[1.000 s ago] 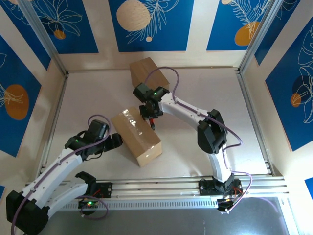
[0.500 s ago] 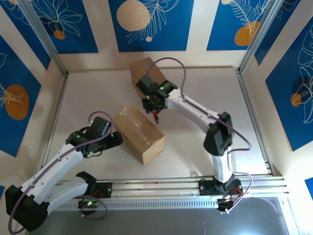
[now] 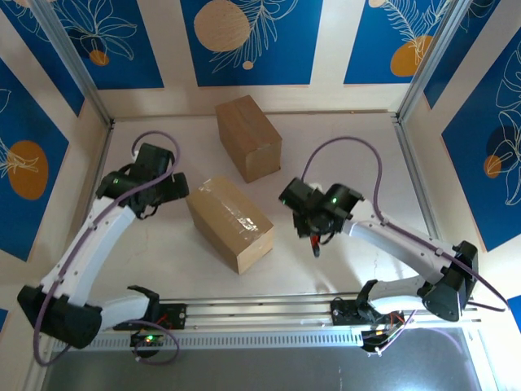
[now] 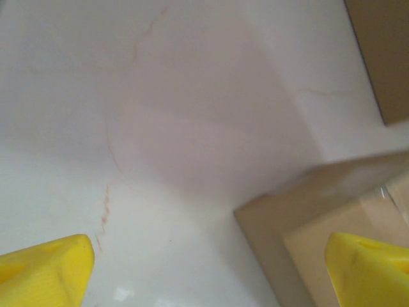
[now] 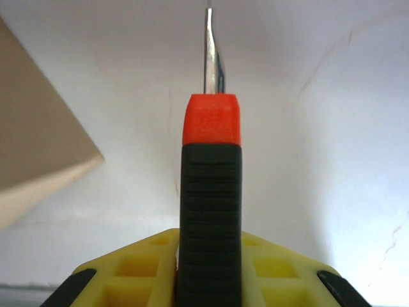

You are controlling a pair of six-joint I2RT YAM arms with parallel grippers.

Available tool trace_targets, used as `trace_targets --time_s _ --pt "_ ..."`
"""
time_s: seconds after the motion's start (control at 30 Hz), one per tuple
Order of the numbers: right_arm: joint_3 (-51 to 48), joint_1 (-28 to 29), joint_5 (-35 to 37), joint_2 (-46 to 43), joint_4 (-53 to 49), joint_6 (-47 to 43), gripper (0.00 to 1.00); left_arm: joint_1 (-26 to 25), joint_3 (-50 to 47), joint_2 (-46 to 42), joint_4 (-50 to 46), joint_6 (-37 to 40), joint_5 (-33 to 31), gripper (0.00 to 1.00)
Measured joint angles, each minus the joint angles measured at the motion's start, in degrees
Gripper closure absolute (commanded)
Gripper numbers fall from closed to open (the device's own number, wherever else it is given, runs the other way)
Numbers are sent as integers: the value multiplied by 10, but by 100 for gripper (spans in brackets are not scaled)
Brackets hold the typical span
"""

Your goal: Unpack the express box

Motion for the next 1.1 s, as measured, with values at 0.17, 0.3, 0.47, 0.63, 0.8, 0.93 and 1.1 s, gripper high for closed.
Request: trace_targets --time_s 0.17,0.3,0.47,0.63,0.8,0.93,1.1 --pt "-41 74 -23 34 28 90 100 36 12 107 49 31 2 8" --pt "-41 93 -25 77 71 141 100 43 -7 146 85 35 15 9" --pt "-26 77 -25 111 110 160 100 44 -45 146 118 33 31 9" --pt "3 33 -28 137 118 145 100 51 -90 136 167 18 54 10" --pt "31 -16 -28 170 122 115 100 58 -131 130 210 2 74 11" --pt "63 -47 -28 199 120 89 100 60 -140 138 227 0 88 11" --pt "92 -80 -27 224 124 63 100 61 -137 159 249 0 102 11"
